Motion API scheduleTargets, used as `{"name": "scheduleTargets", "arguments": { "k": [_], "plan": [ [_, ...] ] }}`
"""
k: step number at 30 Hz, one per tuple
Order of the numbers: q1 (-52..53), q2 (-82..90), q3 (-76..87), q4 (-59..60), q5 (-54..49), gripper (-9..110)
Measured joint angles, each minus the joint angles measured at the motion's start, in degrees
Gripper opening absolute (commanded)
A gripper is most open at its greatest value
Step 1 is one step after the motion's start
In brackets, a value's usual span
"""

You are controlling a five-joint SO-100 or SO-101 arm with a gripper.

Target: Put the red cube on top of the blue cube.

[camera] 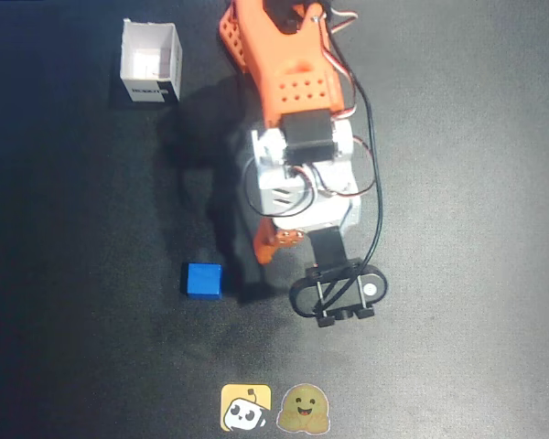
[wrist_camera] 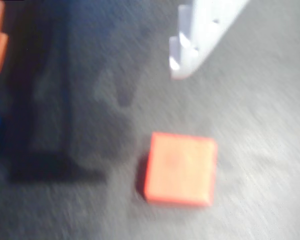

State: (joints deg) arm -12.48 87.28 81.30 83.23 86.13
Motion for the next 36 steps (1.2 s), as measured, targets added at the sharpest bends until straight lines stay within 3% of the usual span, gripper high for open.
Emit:
{"name": "scheduleTargets", "arguments": {
  "k": [17,36],
  "plan": [
    [-6.15,-10.46,-0.88,-7.21,5.89,27],
    [-6.15,-15.21,2.72,-12.83,6.59,26]
  ]
}}
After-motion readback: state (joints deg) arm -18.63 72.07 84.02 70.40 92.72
